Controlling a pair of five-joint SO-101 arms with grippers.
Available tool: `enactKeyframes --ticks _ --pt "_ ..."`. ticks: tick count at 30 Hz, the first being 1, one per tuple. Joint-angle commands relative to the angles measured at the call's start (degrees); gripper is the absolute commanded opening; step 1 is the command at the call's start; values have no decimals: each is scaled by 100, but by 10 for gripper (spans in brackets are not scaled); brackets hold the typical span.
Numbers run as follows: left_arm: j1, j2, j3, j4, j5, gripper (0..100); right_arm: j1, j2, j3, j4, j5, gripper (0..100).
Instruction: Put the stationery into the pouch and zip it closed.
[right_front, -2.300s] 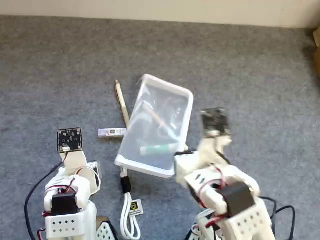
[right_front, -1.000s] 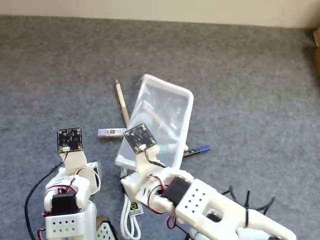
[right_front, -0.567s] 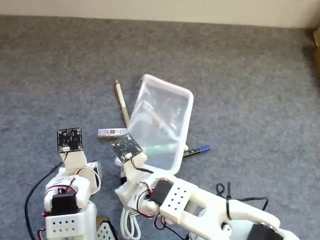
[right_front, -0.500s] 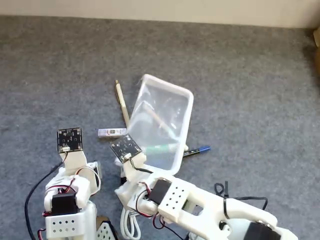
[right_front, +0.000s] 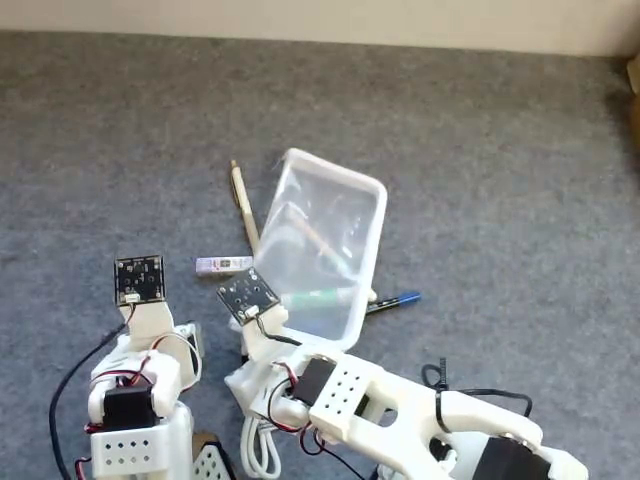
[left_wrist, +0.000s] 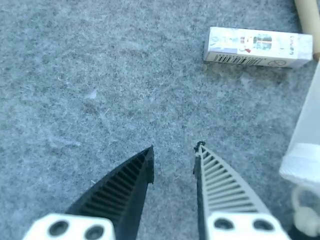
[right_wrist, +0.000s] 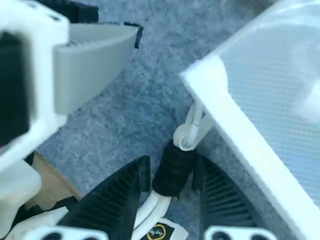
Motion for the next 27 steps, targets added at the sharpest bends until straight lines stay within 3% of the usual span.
enactKeyframes --ticks 1,7,16,19,27 --pt "-40 -48 119 18 26 135 -40 4 -207 -101 -62 141" --pt "-40 -48 119 18 26 135 -40 4 -207 -101 -62 66" --pt "-40 -48 119 18 26 135 -40 -31 -198 -66 44 61" --pt "-40 -48 119 18 26 135 -40 -57 -224 127 756 4" --pt "-40 -48 119 18 26 135 259 -303 -374 1341 1829 5"
